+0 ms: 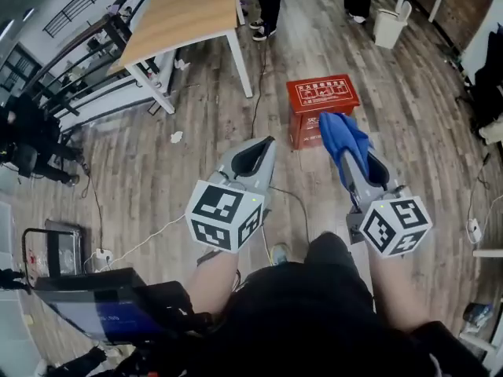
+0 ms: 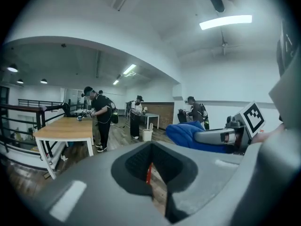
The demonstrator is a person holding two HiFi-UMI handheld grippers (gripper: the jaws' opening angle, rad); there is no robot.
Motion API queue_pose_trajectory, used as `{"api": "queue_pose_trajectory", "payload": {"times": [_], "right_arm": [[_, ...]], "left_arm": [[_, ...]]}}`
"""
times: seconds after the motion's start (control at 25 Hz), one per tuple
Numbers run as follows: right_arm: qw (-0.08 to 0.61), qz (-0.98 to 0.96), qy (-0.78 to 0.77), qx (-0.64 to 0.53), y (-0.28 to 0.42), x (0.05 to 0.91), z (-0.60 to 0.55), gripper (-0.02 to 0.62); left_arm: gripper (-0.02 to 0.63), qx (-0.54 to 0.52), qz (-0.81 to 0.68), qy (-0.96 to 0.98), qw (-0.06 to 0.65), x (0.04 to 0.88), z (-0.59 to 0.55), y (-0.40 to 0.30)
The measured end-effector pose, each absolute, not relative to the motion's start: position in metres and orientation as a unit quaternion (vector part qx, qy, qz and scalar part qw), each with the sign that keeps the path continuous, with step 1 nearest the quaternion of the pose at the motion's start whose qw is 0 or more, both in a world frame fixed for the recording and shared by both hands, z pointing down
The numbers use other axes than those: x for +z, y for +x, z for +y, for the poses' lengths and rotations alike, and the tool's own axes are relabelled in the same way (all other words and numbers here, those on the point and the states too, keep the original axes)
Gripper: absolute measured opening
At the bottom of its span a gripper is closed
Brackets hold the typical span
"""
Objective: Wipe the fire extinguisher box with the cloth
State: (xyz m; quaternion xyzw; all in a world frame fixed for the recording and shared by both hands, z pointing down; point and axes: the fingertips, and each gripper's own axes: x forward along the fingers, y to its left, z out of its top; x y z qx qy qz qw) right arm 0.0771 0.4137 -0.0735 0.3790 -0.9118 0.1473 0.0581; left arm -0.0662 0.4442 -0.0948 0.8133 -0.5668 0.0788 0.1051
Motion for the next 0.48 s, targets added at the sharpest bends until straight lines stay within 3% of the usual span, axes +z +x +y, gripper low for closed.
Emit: {"api": "queue_pose_trajectory", "payload": {"times": [0.48], "right_arm": [[0.087, -0.902, 0.368, 0.209, 0.09, 0.024, 0.244, 0.133]], "left_arm": [[0.0, 0.106, -0.542, 0.814, 0.179, -0.004, 0.272, -0.025]]}}
